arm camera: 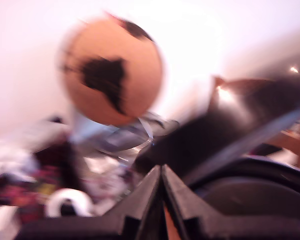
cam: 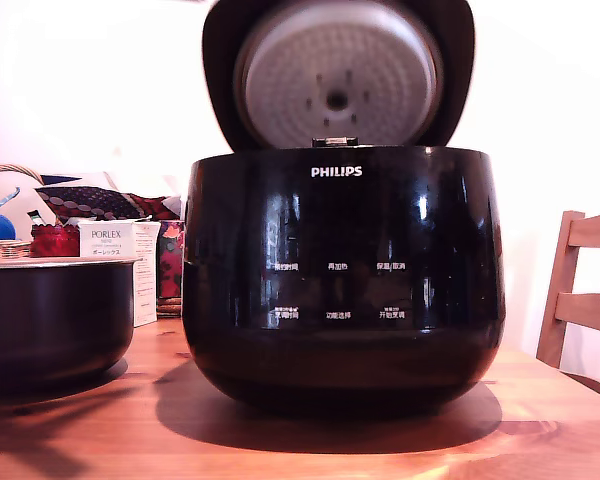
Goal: Open the rice cooker by pressing the large metal button on the top of its lid with medium force
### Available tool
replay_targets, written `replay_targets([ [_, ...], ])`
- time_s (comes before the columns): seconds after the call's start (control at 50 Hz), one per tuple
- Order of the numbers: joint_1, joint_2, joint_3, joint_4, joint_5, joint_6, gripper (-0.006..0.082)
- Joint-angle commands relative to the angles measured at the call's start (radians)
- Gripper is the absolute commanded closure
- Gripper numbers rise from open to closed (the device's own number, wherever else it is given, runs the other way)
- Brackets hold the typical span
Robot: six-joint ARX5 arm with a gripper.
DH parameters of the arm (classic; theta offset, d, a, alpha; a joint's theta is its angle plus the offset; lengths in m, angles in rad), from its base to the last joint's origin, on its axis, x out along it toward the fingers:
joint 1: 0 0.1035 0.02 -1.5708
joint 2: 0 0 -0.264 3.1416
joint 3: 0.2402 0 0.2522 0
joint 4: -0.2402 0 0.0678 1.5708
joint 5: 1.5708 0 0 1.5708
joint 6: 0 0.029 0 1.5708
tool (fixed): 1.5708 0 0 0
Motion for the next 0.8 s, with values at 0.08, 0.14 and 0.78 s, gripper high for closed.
replay_targets([
  [0.08,0.057,-0.061,-0.024,-0.027,-0.011,-0.002,0.0788],
  [0.14,0.078,-0.082,-0.024,-0.053,-0.016,0.002,0.0788],
  [0.78,0.312,-0.228,-0.024,-0.239,-0.146,0.084,0.0788],
])
